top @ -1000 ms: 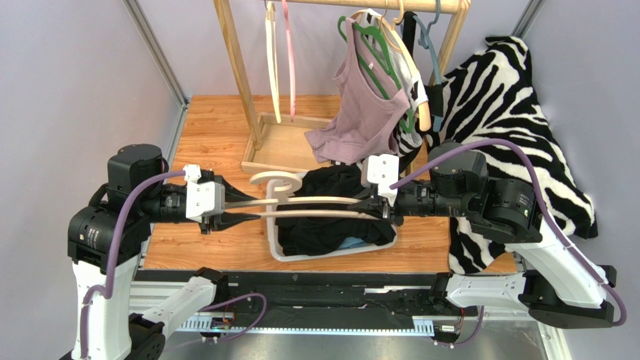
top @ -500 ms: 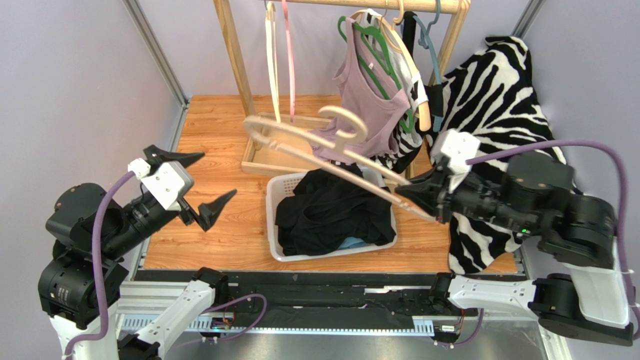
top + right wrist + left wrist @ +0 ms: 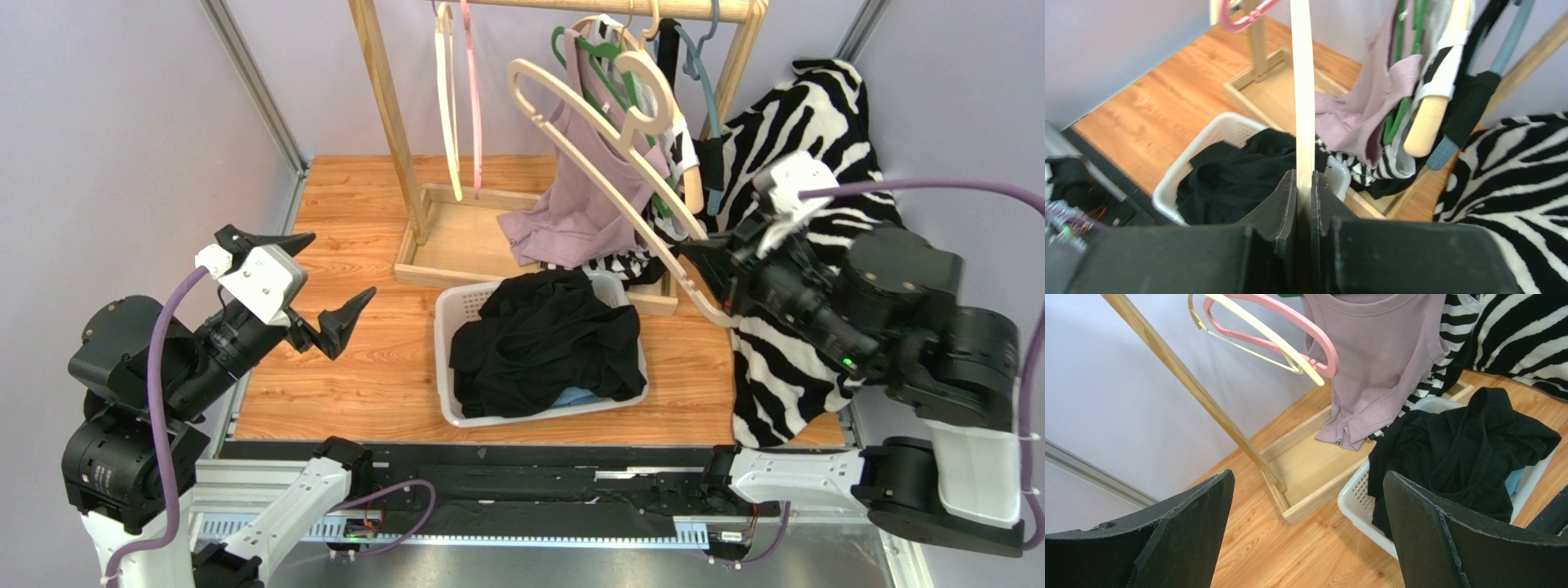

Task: Remove the tank top from the hanger
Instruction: Place the hanger at the clothesline.

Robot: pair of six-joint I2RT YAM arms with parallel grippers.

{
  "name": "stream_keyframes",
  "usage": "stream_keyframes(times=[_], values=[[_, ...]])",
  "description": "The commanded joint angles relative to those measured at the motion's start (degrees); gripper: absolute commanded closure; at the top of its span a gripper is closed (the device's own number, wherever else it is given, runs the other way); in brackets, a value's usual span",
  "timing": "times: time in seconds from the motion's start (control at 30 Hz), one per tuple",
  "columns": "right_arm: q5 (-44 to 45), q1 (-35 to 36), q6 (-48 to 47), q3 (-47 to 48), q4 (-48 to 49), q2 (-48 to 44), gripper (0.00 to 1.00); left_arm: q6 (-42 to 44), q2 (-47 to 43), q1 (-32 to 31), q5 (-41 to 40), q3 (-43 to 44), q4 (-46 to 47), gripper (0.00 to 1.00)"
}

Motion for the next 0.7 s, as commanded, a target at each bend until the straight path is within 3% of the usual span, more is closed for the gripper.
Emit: stream_keyframes(times=[0.0, 0.17, 0.37, 0.67], values=[[7.8, -2.3, 3.6, 4.3, 3.4, 7.8, 1.00, -0.5, 0.5, -0.1, 3.7, 0.2, 0.2, 0.01], [-1.2, -11.8, 7.6, 12.3, 3.7, 17.9, 1.00, -0.8, 0.3, -0.1, 5.4, -0.5, -0.2, 0.01], [-5.8, -16.6, 9.3, 23.7, 7.1, 30.3, 1.00, 0.6, -1.3, -0.1, 6.3, -1.9, -1.4, 0.01], [-12.8, -21.6, 13.6, 26.3, 13.2, 37.7, 1.00, 1.7, -3.1, -0.1, 6.6, -3.4, -2.4, 0.01]])
